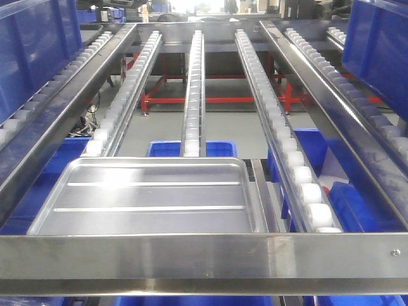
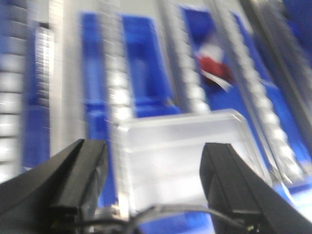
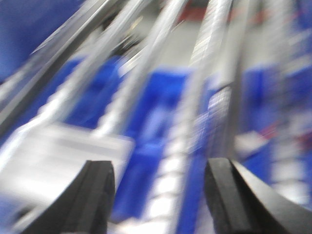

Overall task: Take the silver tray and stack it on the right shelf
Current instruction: 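Lower both grippers down onto the side rims of the silver tray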

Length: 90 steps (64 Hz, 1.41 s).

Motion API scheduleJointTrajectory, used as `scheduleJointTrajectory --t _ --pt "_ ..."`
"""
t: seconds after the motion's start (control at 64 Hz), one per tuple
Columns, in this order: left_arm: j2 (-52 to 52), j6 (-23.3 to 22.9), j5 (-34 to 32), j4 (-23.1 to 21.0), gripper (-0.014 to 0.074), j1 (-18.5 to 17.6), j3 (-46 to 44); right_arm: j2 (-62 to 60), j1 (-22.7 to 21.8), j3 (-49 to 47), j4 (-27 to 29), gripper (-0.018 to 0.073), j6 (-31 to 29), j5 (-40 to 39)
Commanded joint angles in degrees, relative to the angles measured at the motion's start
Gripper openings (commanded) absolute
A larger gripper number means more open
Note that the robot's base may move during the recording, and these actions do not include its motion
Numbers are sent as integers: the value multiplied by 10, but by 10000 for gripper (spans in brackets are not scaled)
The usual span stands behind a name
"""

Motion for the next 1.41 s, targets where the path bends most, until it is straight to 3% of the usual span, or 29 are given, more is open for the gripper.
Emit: scheduleJointTrajectory --t 0.0,0.094,0.203,0.281,0.422,0.5,0.578,0.625,0.687,0.812,0.906,1.39 --pt "20 1 -35 -17 337 -56 -22 55 49 -39 42 528 0 -35" --pt "48 2 -38 -14 337 -102 -22 119 105 -49 56 528 -1 -69" --pt "86 -3 -56 -39 337 -114 -22 191 140 -56 72 528 0 -133" --pt "115 -3 -56 -43 337 -114 -28 247 149 -93 86 528 0 -89" --pt "177 -17 5 -30 336 -114 -76 349 148 -186 85 519 0 40" --pt "213 -89 39 39 323 -114 -108 398 148 -234 85 519 12 77" --pt "252 -193 86 144 314 -114 -142 445 146 -278 64 519 57 100" --pt "274 -250 115 193 314 -114 -158 468 146 -297 29 519 104 116" --pt "301 -293 140 227 314 -114 -175 496 146 -320 -31 519 169 134" --pt "349 -309 138 227 314 -114 -194 538 146 -350 -141 519 283 164" --pt "381 -312 126 228 314 -122 -199 564 146 -358 -176 519 330 170" --pt "480 -347 84 258 314 -125 -201 644 146 -358 -173 519 334 131"
